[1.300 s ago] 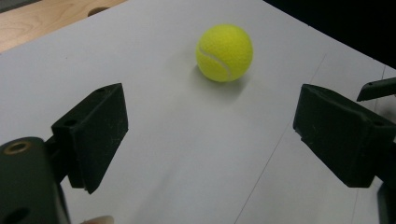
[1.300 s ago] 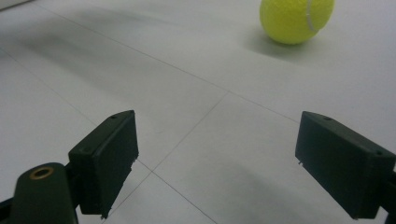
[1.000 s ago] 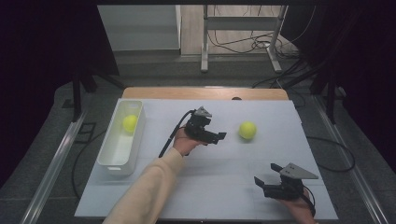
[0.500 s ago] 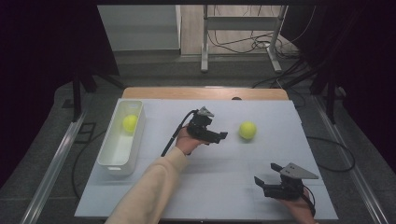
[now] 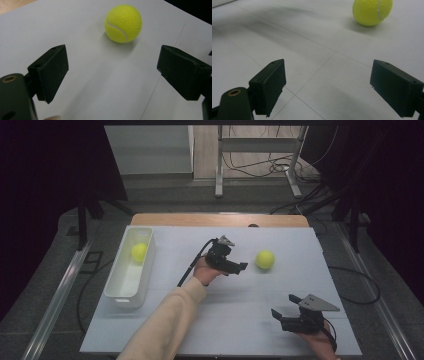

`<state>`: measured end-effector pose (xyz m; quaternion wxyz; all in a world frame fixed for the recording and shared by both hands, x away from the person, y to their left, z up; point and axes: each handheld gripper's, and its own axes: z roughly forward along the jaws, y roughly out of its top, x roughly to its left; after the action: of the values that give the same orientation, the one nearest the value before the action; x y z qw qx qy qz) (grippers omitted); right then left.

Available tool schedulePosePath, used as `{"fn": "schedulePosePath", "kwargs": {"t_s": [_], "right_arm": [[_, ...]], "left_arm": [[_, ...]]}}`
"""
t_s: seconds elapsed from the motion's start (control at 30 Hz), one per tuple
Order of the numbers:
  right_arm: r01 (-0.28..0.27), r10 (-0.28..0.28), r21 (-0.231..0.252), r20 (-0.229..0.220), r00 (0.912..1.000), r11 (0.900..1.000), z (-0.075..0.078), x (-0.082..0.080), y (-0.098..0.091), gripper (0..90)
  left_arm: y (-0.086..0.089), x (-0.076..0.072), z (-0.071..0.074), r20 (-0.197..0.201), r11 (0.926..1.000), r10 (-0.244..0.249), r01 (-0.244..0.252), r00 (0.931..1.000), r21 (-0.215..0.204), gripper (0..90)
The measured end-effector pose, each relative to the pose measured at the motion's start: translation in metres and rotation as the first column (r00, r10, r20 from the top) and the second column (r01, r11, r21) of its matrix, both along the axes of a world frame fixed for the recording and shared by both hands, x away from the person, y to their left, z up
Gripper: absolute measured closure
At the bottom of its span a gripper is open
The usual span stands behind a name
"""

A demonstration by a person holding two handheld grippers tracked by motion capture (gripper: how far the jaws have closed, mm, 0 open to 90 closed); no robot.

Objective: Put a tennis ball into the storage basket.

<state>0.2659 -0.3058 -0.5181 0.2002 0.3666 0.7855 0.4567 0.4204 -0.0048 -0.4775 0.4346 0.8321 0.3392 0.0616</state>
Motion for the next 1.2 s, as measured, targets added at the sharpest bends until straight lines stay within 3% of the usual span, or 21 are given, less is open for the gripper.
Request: {"fn": "schedulePosePath", "kwargs": {"t_s": [1.2], "right_arm": [[0.0,0.0,-0.002,0.0,1.0,1.0,0.0,0.001,0.0,14.0]], "left_arm": [[-0.028,0.011,-0.017,-0.016,0.9994,-0.028,0.029,0.9995,0.019,11.1]]}}
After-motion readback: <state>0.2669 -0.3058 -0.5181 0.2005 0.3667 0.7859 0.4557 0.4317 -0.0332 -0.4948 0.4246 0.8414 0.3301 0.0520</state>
